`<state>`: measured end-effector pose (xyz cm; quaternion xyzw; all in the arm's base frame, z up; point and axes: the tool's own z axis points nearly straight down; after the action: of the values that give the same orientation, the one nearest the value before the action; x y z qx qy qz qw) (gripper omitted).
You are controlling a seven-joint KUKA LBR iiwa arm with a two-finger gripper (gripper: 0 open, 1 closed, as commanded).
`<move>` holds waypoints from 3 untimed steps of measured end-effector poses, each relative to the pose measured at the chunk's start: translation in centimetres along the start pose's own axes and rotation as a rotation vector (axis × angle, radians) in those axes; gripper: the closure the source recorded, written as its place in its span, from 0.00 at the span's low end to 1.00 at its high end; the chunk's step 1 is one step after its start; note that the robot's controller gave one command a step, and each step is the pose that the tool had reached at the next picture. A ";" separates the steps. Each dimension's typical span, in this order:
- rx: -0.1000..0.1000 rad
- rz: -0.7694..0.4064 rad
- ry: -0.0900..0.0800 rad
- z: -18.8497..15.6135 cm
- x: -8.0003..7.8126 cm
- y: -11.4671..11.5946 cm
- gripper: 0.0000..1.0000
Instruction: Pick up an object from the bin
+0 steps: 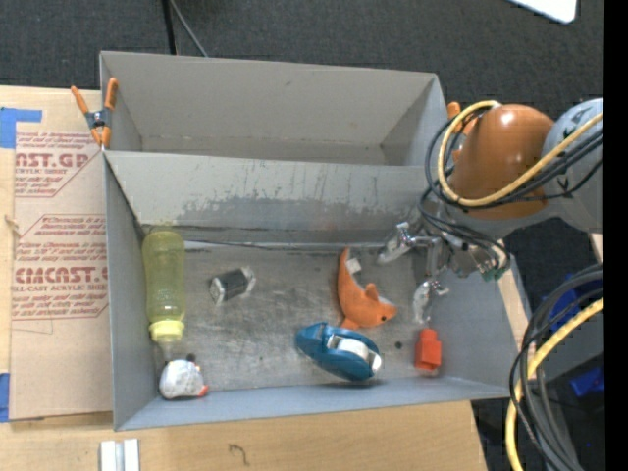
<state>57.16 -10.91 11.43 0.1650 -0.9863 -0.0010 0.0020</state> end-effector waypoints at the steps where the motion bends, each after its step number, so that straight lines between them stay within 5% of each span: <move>1: 0.011 -0.101 -0.017 -2.5 -1.1 1.7 0.00; 2: 0.001 -0.309 -0.004 2.0 -1.4 3.5 0.00; 3: 0.002 -0.489 0.000 3.5 -2.8 2.7 0.00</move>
Offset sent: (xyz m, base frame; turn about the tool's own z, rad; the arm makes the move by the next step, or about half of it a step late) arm 0.0077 0.0348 -0.0431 -0.4544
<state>58.92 -7.46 7.88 0.3989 -0.9170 -0.0004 0.0016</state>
